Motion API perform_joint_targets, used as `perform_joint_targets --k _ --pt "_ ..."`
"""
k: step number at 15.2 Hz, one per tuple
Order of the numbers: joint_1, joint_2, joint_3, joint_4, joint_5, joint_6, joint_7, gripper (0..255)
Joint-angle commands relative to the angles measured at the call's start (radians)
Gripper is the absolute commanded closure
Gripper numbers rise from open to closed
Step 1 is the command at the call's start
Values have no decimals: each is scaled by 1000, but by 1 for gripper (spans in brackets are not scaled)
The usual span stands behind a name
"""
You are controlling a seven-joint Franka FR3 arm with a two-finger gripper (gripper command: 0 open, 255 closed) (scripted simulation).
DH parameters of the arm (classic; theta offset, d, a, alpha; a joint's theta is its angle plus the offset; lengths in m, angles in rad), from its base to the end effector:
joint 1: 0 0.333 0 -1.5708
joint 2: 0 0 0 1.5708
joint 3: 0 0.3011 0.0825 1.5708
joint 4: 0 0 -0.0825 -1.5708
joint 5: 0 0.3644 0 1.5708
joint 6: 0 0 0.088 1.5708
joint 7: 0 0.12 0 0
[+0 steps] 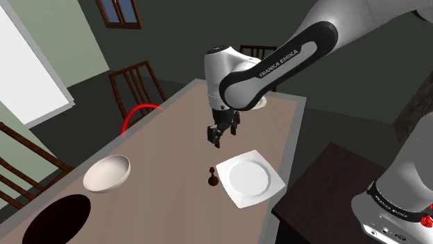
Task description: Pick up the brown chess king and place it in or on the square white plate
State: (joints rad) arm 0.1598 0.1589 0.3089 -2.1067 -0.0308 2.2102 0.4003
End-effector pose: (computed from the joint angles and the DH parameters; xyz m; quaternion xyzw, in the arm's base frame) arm 0.4859 0.2427 0.3266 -0.9987 -0.0424 0.0266 0.0009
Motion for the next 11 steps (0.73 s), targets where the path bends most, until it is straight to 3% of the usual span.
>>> perform_joint_targets --k 1,8,11 --pt "17 70 6 41 -14 11 28 0" --pt "92 333 6 231 -61 21 103 0" --pt "98 354 2 229 -67 43 107 0"
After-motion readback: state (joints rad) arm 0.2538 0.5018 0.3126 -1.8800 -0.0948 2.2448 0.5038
